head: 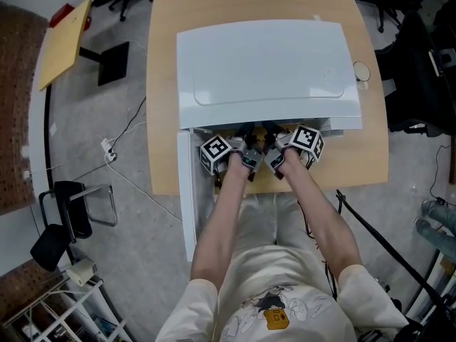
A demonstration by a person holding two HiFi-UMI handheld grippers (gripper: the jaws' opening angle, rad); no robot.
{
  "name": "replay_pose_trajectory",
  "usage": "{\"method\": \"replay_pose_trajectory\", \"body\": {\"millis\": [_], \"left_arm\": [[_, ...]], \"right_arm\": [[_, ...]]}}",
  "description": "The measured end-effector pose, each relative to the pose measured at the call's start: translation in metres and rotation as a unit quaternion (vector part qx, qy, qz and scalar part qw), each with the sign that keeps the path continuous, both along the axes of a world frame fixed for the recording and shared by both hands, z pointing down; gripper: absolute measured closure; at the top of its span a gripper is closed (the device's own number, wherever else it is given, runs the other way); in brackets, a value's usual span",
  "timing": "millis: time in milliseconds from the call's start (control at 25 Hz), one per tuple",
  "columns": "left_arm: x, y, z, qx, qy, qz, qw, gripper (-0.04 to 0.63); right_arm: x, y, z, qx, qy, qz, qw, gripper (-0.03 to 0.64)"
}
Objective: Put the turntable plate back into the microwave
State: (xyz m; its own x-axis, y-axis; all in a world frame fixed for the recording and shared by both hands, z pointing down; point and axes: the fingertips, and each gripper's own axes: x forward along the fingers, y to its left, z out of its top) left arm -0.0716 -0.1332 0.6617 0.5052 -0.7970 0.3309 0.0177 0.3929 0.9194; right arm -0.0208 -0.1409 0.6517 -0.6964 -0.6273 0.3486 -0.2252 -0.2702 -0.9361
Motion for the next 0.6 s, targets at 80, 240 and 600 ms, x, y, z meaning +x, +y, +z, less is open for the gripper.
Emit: {"method": "replay_pose_trajectory", "body": {"millis": [80,240,600], "left_arm": [[-0.002,0.006,-0.002,0.001,-0.002,-0.005,1.0000,0.575],[-0.011,0.009,-0.004,0.001,-0.016,-0.034,0.9993,0.595],[-0.016,-0.002,0.005,-0.009,-0.034,-0.044,0.9984,0.594]], "right_arm": [[0.001,-0.001,0.001,0.001,0.002,0.002,1.000,0.609],[0.007,-0.010,0.002,0.010,0.008,0.015,1.000,0.609],[0.010,-0.015,-0.008,0.024,-0.004,0.030,0.999,0.609]]}}
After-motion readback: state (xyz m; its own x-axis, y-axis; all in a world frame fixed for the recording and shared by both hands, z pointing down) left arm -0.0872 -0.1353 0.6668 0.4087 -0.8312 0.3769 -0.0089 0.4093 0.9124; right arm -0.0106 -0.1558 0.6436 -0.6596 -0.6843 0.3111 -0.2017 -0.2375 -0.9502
